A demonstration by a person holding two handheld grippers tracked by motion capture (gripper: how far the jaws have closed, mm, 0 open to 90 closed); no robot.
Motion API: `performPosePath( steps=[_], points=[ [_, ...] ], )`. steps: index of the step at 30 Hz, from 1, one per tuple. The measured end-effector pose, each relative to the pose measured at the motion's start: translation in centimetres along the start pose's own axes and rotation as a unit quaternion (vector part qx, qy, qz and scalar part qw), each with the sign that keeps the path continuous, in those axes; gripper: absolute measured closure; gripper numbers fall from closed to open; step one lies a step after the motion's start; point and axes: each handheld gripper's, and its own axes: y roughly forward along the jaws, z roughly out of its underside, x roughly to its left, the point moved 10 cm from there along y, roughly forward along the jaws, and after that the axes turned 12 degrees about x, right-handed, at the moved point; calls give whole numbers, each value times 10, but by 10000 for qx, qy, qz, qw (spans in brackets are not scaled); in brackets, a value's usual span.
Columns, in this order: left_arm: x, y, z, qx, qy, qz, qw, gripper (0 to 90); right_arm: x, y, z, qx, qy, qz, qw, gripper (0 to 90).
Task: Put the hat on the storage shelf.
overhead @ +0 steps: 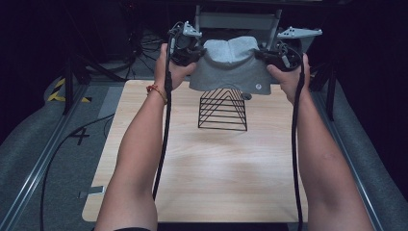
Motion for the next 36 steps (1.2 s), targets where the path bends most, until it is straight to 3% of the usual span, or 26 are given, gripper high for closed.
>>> performPosePath(
  steps=[3,13,21,30,36],
  points=[
    [3,3,-2,15,5,-62,10000,856,-3,3,-1,-9,57,1,10000,853],
    [-7,15,6,31,-102,232,9997,856,-7,15,14,92,121,-98,9998,852],
    [-17,1,11,-133,-56,387,9991,856,3,7,24,61,-46,-205,9998,852],
    [-24,-17,11,-300,-88,512,9982,856,10,-4,26,-58,-59,-278,9996,852],
    [-31,-23,11,-344,18,599,9976,856,12,-11,28,-86,-105,-308,9994,852]
  ],
)
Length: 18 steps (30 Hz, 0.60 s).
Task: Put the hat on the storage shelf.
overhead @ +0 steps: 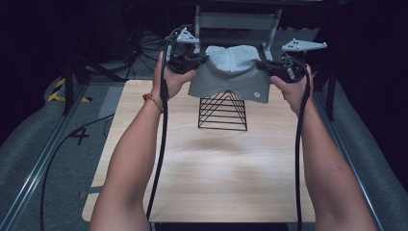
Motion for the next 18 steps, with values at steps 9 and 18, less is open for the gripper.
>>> performPosePath(
  steps=[9,18],
  points=[
    [-15,-5,10,-11,148,204,9997,857,4,-8,13,44,-107,-36,9999,852],
    [-18,2,35,141,96,237,9996,856,11,-5,31,161,-210,-85,9996,851]
  ],
)
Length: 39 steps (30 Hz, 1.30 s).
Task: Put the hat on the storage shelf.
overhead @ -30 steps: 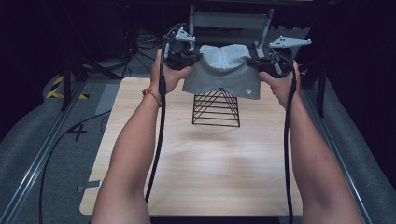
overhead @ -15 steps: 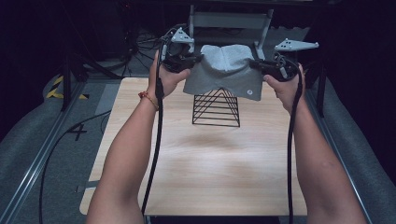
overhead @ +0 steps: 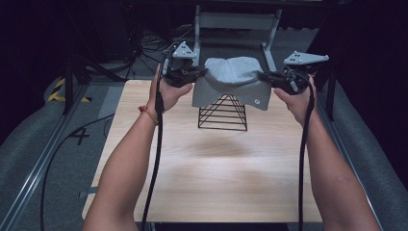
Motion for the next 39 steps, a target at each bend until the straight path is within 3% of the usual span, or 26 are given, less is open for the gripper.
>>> performPosePath(
  steps=[13,20,25,29,32,39],
  points=[
    [3,47,38,280,-256,116,9992,854,-3,35,38,393,198,-98,9990,845],
    [7,64,57,276,-478,193,9983,852,-6,53,61,543,372,-210,9976,843],
    [5,76,70,281,-579,359,9973,849,-3,65,76,694,405,-255,9964,843],
    [4,85,79,341,-527,342,9974,850,-1,73,85,770,484,-247,9955,843],
    [3,94,89,457,-505,206,9975,850,2,83,98,926,508,-302,9939,845],
    [-1,105,99,418,-604,290,9969,854,5,94,113,1013,620,-388,9922,850]
  ],
)
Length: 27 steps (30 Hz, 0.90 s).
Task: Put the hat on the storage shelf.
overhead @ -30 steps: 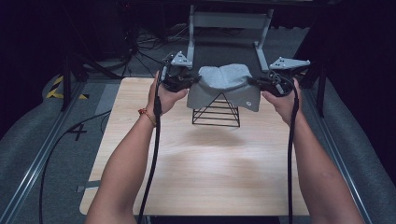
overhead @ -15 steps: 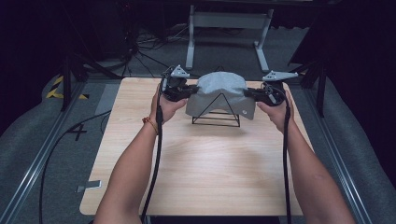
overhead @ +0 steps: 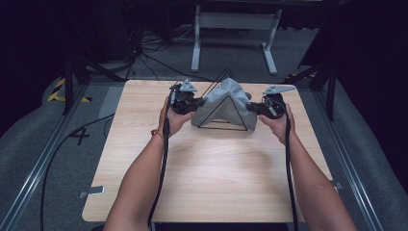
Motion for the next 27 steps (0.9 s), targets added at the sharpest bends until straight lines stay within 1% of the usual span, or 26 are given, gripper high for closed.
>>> performPosePath(
  steps=[1,2,3,4,5,7,9,10,13,14,15,16,17,18,19,20,21,22,23,24,25,27],
  points=[
    [0,0,0,0,0,0,10000,855,0,0,0,0,0,0,10000,850],
    [1,1,2,56,30,-64,10000,855,0,1,2,32,-5,26,10000,850],
    [1,4,3,57,10,-102,9999,854,-1,4,4,68,-9,61,10000,850],
    [2,5,6,111,35,-117,9999,854,-1,4,4,68,-9,61,10000,850],
    [1,9,8,153,9,-149,9998,854,-1,6,5,95,12,75,9999,850],
    [1,11,11,218,88,-208,9995,853,0,8,7,143,11,70,9999,850],
    [1,12,12,239,114,-230,9994,854,0,9,9,180,1,95,9998,850],
    [2,16,16,337,93,-311,9989,853,-1,12,12,238,-16,129,9996,850],
    [2,18,17,335,41,-304,9990,848,-1,15,15,266,36,120,9996,846],
    [5,19,20,362,-24,-377,9986,838,-2,16,17,292,58,124,9995,839],
    [5,19,20,362,-24,-377,9986,834,-2,16,17,296,68,126,9995,836],
    [5,20,21,336,-42,-341,9988,818,-2,17,18,304,58,131,9994,826],
    [8,19,23,339,-93,-443,9984,786,-2,16,19,313,62,138,9994,806],
    [8,19,23,339,-93,-443,9984,765,-2,16,19,313,62,138,9994,806],
    [7,18,23,293,-139,-367,9988,765,-2,16,18,304,76,157,9994,784],
    [8,16,23,266,-106,-344,9990,769,-3,15,19,306,105,160,9993,783],
    [8,13,24,247,-87,-357,9990,759,-3,14,18,280,97,172,9994,781],
    [8,10,24,220,-82,-351,9991,735,-4,11,18,262,116,179,9994,764],
    [9,6,24,209,-57,-399,9990,703,-5,9,17,223,140,193,9995,737],
    [9,2,25,178,-56,-385,9991,684,-5,6,17,204,161,190,9995,714],
    [8,-2,25,157,-12,-371,9992,676,-5,3,17,168,173,172,9996,697],
    [7,-12,30,180,57,-430,9989,635,-6,-4,16,123,122,286,9994,664]
  ],
)
